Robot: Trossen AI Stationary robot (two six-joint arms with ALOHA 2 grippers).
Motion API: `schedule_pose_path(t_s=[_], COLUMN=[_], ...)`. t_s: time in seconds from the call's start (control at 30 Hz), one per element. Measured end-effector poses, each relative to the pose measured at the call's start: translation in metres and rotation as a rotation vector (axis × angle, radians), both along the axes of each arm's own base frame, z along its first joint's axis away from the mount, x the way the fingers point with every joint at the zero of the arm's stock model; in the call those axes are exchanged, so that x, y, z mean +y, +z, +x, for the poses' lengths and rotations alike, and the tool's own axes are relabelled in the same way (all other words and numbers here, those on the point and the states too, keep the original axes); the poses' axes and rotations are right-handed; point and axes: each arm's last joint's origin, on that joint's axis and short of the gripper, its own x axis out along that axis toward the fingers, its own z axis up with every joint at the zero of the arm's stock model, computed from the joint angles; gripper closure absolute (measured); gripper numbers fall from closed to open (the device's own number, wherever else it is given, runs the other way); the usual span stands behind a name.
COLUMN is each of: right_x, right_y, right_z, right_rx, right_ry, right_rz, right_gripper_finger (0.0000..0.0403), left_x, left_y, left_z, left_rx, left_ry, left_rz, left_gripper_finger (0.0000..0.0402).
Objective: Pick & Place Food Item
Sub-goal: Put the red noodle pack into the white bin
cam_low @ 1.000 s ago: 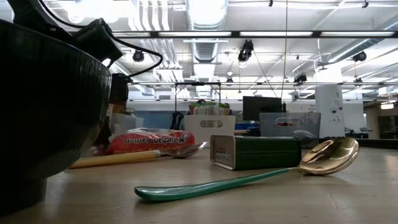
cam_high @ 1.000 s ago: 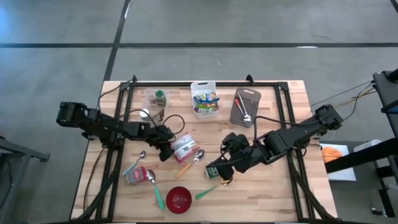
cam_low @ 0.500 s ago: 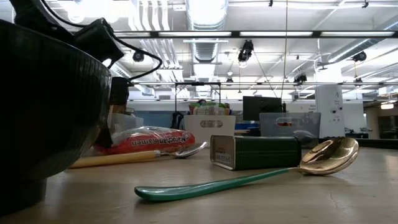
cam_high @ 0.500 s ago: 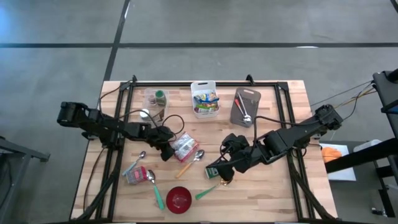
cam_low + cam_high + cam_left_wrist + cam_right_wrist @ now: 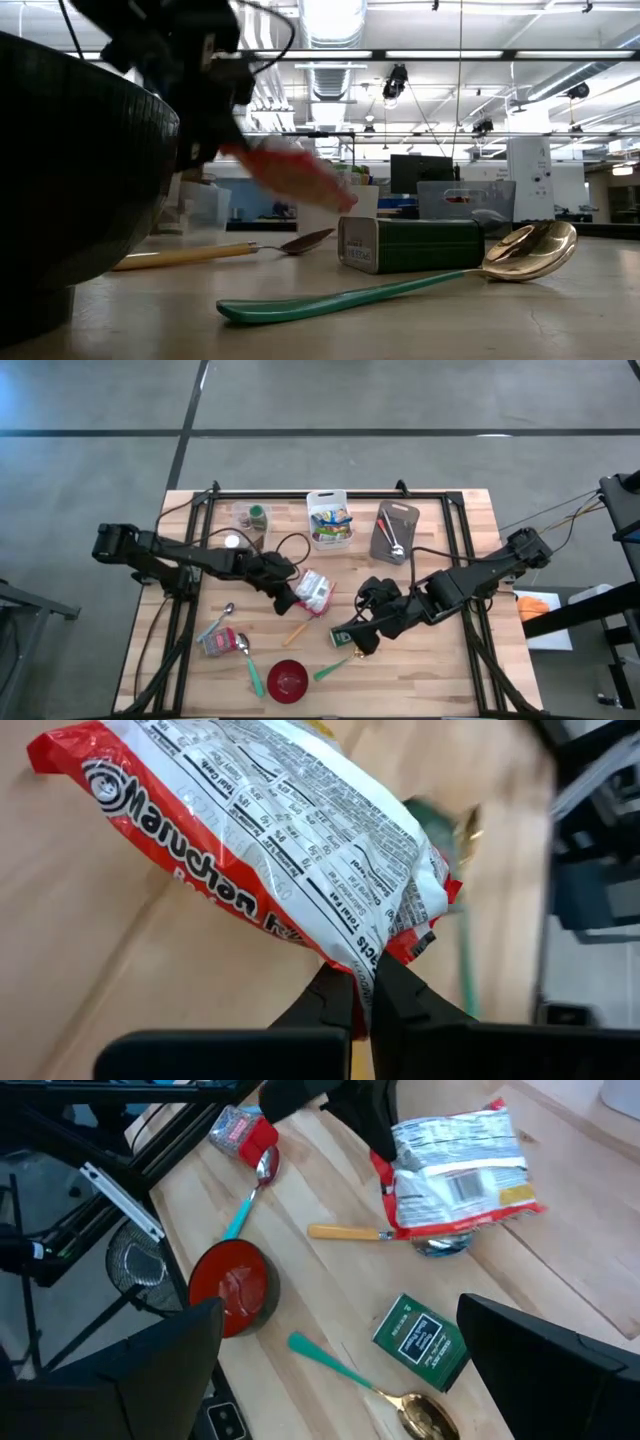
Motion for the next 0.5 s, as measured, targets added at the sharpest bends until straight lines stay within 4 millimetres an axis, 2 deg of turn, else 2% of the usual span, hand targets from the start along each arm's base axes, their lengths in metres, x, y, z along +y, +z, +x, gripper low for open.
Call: schedule_pose_path(t_s=[0.33, 0.43, 0.5], right_x=[0.001, 0.003, 0.003], right_y=[0.017, 0.028, 0.035], right_z=[-0.017, -0.028, -0.036], right_rx=[-0.058, -0.114, -0.143], right_ry=[0.008, -0.006, -0.009], right_rz=[0.000, -0.010, -0.015], right_gripper_finger=[0.0005, 0.0005, 0.0005], left_x=[0.000, 0.006, 0.016], left_y=[0.061, 0.082, 0.095], left_z=[0.028, 0.035, 0.038], left_rx=[-0.167, -0.214, -0.220], left_ry=[0.018, 0.082, 0.164], left_rz=[-0.022, -0.079, -0.163], left_gripper_finger=[0.0400, 0.0400, 0.0400])
